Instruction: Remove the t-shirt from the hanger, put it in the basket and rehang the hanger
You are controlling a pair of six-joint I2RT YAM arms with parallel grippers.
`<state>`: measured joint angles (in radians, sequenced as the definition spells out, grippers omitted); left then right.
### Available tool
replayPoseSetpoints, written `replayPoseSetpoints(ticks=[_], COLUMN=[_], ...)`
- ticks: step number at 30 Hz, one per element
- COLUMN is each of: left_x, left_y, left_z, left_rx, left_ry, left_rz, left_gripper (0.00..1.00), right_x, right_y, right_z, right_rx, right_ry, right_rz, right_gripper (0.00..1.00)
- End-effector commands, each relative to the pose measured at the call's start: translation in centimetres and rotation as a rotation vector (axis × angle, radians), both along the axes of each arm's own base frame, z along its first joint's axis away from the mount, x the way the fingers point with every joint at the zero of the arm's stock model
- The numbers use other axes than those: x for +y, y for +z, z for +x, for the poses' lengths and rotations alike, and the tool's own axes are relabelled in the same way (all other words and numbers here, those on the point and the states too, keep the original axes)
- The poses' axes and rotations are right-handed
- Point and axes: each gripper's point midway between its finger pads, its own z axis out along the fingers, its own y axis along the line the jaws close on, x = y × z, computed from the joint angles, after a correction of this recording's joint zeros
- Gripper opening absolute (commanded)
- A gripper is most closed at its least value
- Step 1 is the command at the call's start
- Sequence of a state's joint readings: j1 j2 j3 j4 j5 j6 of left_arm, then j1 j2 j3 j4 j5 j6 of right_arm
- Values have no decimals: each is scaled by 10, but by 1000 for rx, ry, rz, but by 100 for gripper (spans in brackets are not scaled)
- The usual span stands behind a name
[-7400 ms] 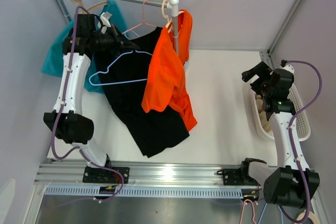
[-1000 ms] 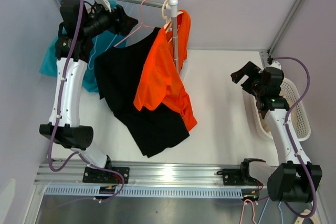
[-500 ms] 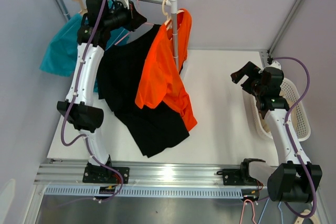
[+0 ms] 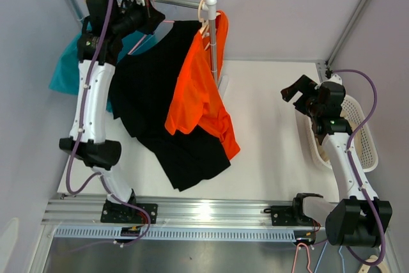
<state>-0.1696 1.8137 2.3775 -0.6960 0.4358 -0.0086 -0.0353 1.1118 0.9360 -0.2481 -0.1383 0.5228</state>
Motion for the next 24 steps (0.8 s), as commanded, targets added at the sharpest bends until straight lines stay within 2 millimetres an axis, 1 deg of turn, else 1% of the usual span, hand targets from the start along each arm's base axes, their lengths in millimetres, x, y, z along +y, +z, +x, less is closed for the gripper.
replayPoseSetpoints(ticks=[1, 2, 3, 4, 5, 6, 7, 8, 9, 10, 11, 12, 13, 14, 15, 16, 17, 18, 19, 20, 21, 22, 23, 24], left_x=[26, 31, 42, 46, 50, 52, 59, 63, 68, 88, 98, 108, 112, 114, 116, 114, 120, 120, 121, 128, 129, 128, 129, 134], left_y=[78, 74, 71, 63, 52, 47, 36, 22, 14, 10, -2, -6, -6, -16, -16, -25, -22, -23, -26, -35, -34, -36, -40, -38], left_z=[-46, -49, -47, -46, -43, -50, -49, -48, -55, -57, -59, -71, -77, -80, -84, -88, -95, -98, -102, -109, -112, -114, -117, -118], left_rx=[-186, -163, -139, -106, -65, -22, 18, 68, 115, 123, 161, 177, 175, 191, 188, 201, 179, 183, 198, 243, 254, 264, 278, 268], left_ry=[115, 144, 215, 247, 274, 298, 350, 388, 441, 571, 648, 728, 751, 775, 800, 817, 851, 872, 894, 944, 958, 960, 974, 998], left_rz=[-33, -32, -46, -51, -57, -90, -103, -115, -166, -186, -210, -255, -266, -260, -278, -268, -271, -280, -290, -274, -296, -288, -271, -263], left_gripper=[1, 1, 1, 1, 1, 1, 1, 1, 1, 1, 1, 1, 1, 1, 1, 1, 1, 1, 1, 1, 0, 1, 0, 1], right_x=[1, 2, 3, 4, 11, 15, 33, 62, 78, 110, 110, 139, 154, 169, 196, 209, 220, 242, 253, 265, 276, 294, 303, 316], right_y=[19, 20, 21, 21, 24, 35, 38, 45, 53, 67, 73, 86, 93, 100, 106, 114, 124, 129, 132, 138, 137, 137, 136, 131], right_z=[6, 6, 6, 6, 5, 6, 4, -2, -6, -18, -18, -34, -45, -57, -80, -92, -105, -130, -143, -153, -164, -188, -198, -204], right_rx=[-60, -63, -63, -61, -65, -86, -92, -106, -125, -165, -180, -220, -247, -283, -317, -355, -404, -434, -447, -466, -478, -491, -492, -479], right_ry=[8, 9, 12, 18, 45, 71, 157, 258, 312, 429, 436, 533, 588, 659, 767, 814, 865, 957, 1006, 1055, 1106, 1196, 1240, 1280], right_rz=[-15, -15, -15, -21, -25, -35, -73, -90, -113, -152, -169, -175, -162, -167, -150, -146, -157, -153, -155, -160, -176, -167, -170, -176], right_gripper=[100, 99, 99, 99, 99, 99, 100, 99, 99, 100, 99, 99, 99, 99, 99, 99, 99, 99, 99, 99, 99, 100, 99, 99])
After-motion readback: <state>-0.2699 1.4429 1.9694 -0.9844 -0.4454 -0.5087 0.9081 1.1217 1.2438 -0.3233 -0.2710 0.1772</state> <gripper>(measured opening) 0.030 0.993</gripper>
